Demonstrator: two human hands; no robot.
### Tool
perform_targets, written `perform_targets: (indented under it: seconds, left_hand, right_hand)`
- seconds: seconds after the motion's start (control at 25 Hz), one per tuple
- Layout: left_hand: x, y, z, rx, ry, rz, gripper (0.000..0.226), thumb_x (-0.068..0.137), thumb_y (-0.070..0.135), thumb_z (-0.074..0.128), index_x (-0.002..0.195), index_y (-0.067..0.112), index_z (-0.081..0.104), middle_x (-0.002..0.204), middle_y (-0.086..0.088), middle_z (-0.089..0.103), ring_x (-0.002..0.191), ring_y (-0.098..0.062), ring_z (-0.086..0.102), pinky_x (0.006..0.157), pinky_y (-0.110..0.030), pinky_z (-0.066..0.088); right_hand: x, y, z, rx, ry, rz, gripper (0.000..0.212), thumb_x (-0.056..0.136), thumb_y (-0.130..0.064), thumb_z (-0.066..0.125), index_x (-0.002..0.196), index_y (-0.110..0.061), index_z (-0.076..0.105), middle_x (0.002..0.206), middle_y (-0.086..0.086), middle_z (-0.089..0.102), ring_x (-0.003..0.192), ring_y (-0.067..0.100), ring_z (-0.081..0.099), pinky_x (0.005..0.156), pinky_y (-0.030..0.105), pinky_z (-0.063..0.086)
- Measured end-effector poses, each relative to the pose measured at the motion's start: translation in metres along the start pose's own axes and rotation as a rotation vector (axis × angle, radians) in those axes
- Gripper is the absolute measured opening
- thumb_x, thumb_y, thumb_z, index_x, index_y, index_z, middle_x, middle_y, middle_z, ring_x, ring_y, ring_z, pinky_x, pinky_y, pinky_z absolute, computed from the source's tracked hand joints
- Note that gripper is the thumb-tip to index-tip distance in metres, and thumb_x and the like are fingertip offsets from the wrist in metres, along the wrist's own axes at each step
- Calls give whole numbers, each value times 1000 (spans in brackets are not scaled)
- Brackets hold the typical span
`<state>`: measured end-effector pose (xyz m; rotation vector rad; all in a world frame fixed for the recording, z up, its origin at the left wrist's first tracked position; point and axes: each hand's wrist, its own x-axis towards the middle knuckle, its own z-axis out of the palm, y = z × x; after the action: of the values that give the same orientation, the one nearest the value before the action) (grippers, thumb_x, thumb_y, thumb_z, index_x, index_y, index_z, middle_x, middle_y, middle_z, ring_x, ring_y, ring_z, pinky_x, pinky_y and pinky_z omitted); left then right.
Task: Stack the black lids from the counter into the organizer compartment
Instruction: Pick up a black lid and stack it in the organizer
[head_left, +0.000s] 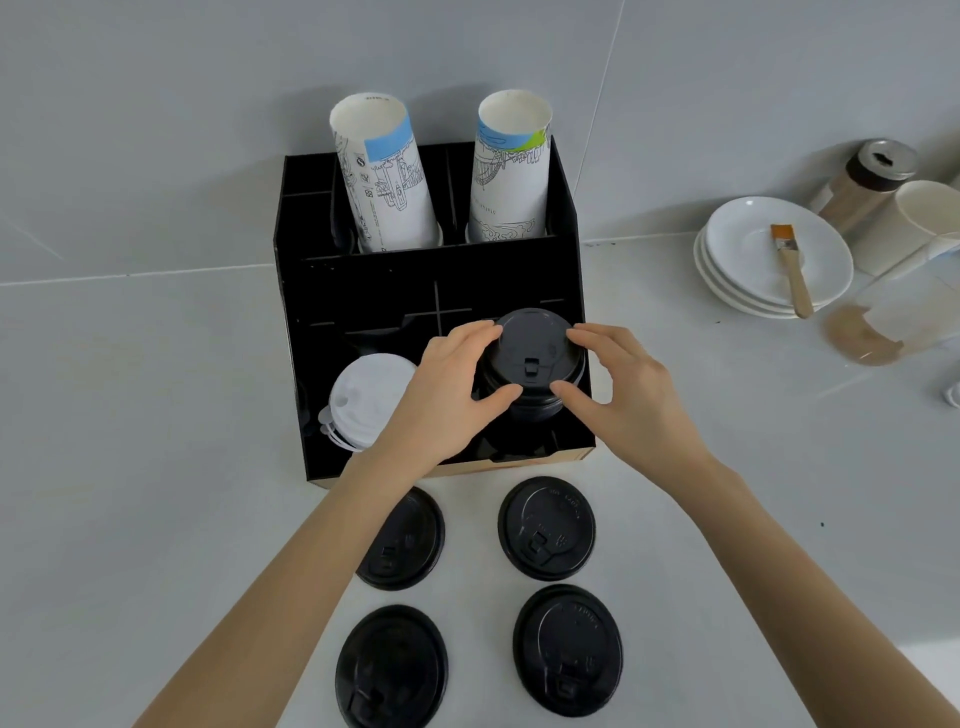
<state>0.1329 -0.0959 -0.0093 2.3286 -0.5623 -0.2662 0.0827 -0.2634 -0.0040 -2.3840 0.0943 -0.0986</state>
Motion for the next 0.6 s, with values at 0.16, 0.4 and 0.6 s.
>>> perform_targets:
  seconds: [0.16,0.4,0.6]
  left_hand:
    - [0,-1,3,6,4,-5,58,81,26,60,131,16,33,140,-2,38,123,-21,32,99,-27,28]
    - [-3,-2,4,33,35,3,56,80,26,60,130,17,36,140,0,40,124,-19,32,92,-13,18]
    - [-4,-3,6,61,37,-11,56,81,27,59,131,18,35,141,0,39,126,-20,32,94,-18,21]
  right_hand:
    - [-2,5,5,-25,0,6,46,80,-18,62,122,-8,47,129,8,49,119,23,43,90,6,18]
    - [-9,5,11,-26,22,11,47,80,-15,62,123,-6,46,127,10,47,118,24,44,90,9,23]
    - [-9,3,12,-18,18,40,47,80,-17,62,124,-8,45,127,8,47,118,23,43,93,19,30]
